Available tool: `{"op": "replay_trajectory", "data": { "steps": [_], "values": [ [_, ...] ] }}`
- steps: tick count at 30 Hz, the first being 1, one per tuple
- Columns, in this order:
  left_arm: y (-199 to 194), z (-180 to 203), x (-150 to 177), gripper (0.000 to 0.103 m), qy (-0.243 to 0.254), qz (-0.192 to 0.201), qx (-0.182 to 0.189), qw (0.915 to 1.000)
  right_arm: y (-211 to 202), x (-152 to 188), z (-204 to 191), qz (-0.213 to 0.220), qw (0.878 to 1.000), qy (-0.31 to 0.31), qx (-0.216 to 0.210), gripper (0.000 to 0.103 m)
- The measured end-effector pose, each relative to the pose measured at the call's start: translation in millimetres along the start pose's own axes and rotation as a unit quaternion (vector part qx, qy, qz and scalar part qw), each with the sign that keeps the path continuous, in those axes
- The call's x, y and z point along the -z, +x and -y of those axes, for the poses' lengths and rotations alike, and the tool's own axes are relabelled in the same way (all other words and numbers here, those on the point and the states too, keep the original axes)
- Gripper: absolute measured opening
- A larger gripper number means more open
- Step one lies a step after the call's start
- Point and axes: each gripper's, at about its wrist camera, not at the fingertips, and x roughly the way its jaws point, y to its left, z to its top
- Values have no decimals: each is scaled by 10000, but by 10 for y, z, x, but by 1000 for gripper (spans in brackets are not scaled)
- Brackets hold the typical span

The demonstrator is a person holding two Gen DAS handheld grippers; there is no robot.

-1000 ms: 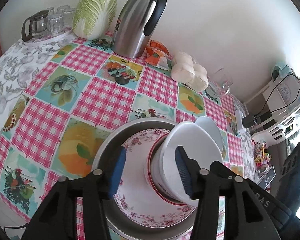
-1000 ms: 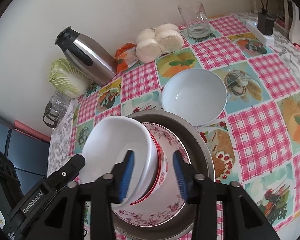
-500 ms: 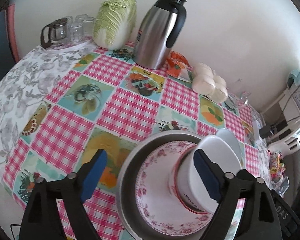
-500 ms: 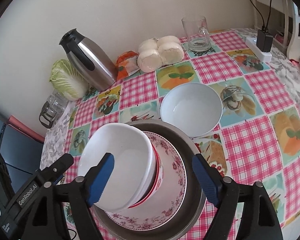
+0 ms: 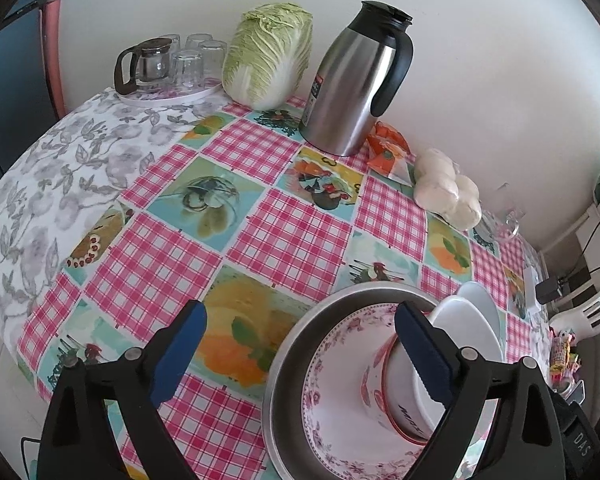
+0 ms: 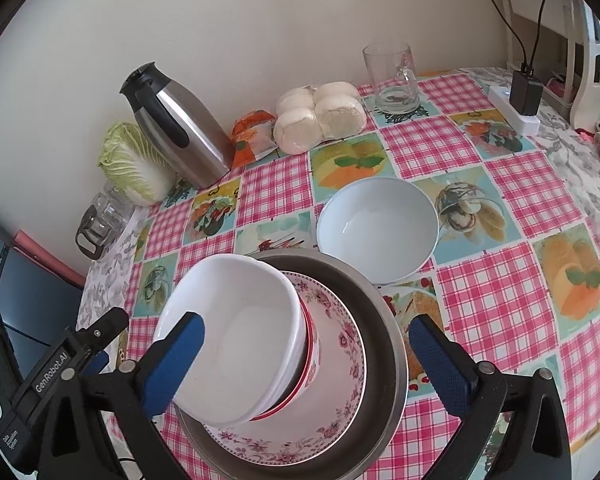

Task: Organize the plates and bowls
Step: 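Move the right gripper to the pale blue round bowl on the table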

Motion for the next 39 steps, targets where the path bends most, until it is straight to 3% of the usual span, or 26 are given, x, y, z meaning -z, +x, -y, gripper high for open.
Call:
{"op": "replay_trajectory", "data": {
  "steps": [14, 19, 28, 39],
  "values": [
    [-28, 75, 10, 95, 138, 22, 62, 9999, -264, -181, 366, 379, 9985, 384, 109, 103],
    [-127, 125, -1, 95, 111, 189, 327, 9992, -396, -263, 593, 545, 9971, 478, 236, 103],
    [-296, 296, -29, 95, 298, 491, 479, 9972, -495, -330, 994, 618, 9951, 675, 375, 103],
    [-364, 780, -202, 95, 648, 154, 567, 9962, -428, -401, 1281, 666, 9932, 875, 373, 103]
  ]
}}
